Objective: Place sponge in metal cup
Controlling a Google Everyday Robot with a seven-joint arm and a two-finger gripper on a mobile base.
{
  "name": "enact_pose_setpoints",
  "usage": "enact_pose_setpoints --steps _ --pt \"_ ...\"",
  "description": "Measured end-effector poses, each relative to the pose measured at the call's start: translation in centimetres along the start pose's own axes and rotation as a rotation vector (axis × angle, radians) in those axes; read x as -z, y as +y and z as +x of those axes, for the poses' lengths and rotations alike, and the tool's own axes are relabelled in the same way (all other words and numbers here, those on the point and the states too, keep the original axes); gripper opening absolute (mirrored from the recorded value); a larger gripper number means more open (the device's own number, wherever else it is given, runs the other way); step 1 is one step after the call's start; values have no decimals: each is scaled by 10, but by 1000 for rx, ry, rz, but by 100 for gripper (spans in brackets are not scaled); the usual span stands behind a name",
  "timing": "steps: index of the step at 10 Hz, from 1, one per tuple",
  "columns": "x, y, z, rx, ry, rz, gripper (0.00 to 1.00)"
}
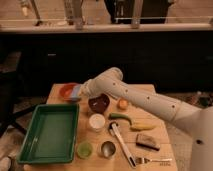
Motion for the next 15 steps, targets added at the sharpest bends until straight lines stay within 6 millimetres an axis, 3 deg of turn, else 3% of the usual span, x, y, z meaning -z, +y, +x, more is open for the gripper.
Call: enact_pose_setpoints --steps 10,15 --pt "5 4 -6 19 -31 -28 0" --pt "49 9 -35 195 -122 -162 0"
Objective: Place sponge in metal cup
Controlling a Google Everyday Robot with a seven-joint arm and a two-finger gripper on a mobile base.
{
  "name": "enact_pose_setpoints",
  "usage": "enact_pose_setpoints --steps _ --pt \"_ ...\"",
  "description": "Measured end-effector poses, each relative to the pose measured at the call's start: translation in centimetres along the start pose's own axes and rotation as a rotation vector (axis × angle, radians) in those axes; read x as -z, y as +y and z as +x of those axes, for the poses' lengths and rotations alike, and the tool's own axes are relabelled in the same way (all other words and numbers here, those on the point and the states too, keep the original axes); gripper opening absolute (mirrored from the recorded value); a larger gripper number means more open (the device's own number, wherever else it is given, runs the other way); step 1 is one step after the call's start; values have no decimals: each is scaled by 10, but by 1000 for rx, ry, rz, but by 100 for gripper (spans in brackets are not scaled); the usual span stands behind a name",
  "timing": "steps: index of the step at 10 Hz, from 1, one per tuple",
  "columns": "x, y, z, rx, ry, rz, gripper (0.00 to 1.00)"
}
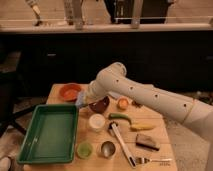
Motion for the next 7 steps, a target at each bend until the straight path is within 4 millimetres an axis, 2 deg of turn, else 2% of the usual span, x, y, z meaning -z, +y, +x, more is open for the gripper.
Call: enact_pose_setpoints --steps 4,7 --pt "12 10 -56 11 3 2 0" --pt "31 18 -96 1 50 4 0"
